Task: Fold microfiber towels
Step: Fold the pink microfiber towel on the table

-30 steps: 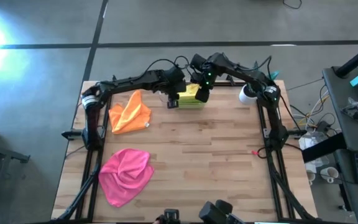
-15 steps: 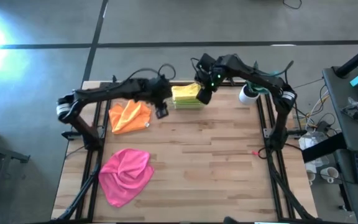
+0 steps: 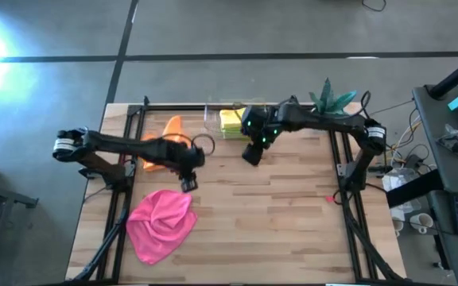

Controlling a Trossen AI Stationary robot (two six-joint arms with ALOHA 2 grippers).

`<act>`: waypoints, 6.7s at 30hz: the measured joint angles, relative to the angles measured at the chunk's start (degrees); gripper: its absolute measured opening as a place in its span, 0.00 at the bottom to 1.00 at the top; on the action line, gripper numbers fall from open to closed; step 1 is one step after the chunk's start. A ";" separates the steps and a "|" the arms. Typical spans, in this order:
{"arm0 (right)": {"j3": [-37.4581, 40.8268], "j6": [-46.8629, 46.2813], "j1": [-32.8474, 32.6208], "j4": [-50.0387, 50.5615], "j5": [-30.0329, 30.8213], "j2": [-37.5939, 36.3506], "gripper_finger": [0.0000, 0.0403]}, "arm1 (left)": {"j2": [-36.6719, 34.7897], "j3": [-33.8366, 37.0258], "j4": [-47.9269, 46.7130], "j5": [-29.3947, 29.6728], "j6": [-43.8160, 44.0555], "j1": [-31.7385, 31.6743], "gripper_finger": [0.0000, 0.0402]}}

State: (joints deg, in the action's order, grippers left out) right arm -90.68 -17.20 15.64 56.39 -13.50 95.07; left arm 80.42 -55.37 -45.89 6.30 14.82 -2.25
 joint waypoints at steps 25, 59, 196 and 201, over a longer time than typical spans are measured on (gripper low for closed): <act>1.85 -11.79 -17.18 -1.15 6.65 0.28 0.27 | 2.48 12.36 6.48 -7.93 13.84 13.37 0.37; 1.87 -1.41 -17.51 5.21 9.18 -1.83 0.27 | 32.90 -8.28 46.77 6.22 13.08 3.01 0.37; 38.46 -42.10 -15.19 -50.23 15.89 3.34 0.43 | -2.89 6.66 13.88 18.45 -4.60 9.06 0.02; 38.52 -40.17 -14.89 -50.47 11.92 3.84 0.37 | -2.89 6.66 13.88 18.45 -4.60 8.99 0.02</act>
State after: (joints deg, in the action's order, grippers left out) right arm -52.16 -57.37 0.75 5.92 -1.58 98.90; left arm 77.54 -48.71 -32.01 24.75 10.22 6.74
